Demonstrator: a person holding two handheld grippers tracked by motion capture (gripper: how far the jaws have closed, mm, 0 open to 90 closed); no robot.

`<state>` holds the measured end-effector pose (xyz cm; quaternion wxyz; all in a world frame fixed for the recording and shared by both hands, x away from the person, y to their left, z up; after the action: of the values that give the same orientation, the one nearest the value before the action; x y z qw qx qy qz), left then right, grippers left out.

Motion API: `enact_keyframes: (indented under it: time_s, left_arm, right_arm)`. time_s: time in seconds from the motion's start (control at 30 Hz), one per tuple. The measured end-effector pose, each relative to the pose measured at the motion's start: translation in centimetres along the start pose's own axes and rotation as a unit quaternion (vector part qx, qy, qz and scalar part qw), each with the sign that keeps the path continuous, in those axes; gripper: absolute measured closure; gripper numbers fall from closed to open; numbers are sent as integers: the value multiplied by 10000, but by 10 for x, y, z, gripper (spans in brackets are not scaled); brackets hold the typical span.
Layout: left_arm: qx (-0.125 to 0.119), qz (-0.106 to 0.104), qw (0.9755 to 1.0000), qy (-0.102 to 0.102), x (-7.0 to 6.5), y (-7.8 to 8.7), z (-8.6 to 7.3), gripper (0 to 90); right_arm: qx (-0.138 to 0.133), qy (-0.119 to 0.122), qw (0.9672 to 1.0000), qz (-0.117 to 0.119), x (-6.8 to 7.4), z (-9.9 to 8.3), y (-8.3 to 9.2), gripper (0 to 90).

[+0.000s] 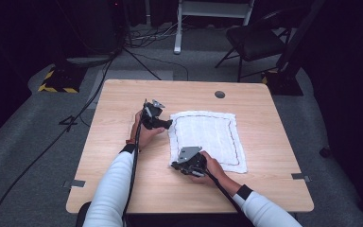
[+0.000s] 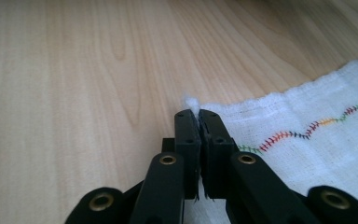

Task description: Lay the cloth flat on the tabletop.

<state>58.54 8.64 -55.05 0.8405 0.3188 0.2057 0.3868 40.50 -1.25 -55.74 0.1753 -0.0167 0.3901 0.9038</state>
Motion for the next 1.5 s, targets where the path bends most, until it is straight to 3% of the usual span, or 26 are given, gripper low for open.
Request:
enact_keyframes:
  time_s: [0.13,0.3,0.53,0.8,0.87,0.97,1.07,1.13,1.3,1.5]
  left_arm:
    - [-27,-47,9999,85,0,-1,0,227]
    - [104,-104,9998,-141,-8,-7,0,215]
    - [154,-154,9997,-140,-16,-19,3,206]
    - [218,-151,9996,-136,-18,-26,1,166]
    - [212,-152,9994,-218,-18,-25,1,169]
    - [135,-321,9988,-357,-23,-24,1,279]
    - [131,-536,9972,-508,-29,-22,1,471]
    - [82,-593,9969,-506,-29,-20,0,606]
    - [44,-857,9951,-490,-28,-16,-4,808]
    - [55,-774,9955,-535,-26,-13,-4,847]
  right_arm:
    - [43,83,9999,138,10,-1,4,875]
    - [64,114,9998,179,17,-1,6,875]
    - [80,224,9993,299,30,0,8,875]
    - [89,260,9989,377,34,-1,10,875]
    - [103,314,9987,386,34,-1,10,875]
    - [108,319,9987,387,35,0,10,875]
    - [112,337,9986,385,35,-1,11,875]
    - [114,339,9987,374,35,-1,11,874]
    - [107,347,9987,360,35,-1,12,875]
    - [15,282,9990,339,33,0,12,876]
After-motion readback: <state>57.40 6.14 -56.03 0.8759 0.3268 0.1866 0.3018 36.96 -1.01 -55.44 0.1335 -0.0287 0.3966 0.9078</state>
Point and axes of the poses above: each handheld gripper's, and its own axes: y roughly backward along the jaws, z roughly out of its top, x roughly to its left, the point moved 9 cm from there along -y, roughly forward along the jaws, and after that the axes turned 4 degrees about -z, right-handed, at the moved point
